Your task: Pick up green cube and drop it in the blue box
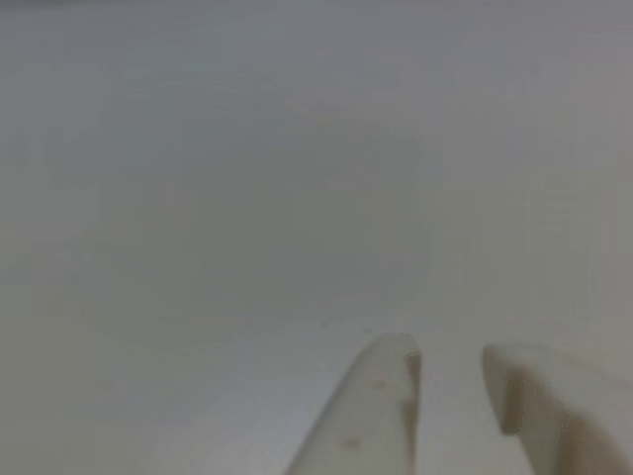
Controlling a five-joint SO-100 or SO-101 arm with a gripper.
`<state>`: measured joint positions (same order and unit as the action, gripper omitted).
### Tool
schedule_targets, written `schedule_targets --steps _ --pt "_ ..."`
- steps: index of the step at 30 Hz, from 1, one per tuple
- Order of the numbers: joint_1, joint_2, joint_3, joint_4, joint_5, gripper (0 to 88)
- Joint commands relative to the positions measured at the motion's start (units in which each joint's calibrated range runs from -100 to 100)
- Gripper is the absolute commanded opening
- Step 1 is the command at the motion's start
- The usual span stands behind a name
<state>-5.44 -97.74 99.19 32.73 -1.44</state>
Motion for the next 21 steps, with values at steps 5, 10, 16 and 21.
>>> schedule_targets --steps 5,10,16,21 --pt "6.9 -0.5 0.2 -1.0 0.1 2.0" --pt "13.1 -0.5 0.2 -1.0 0.1 2.0" --pt "17.5 -0.5 0.2 -1.0 0.1 2.0" --pt "20.3 -0.5 0.2 -1.0 0.1 2.0"
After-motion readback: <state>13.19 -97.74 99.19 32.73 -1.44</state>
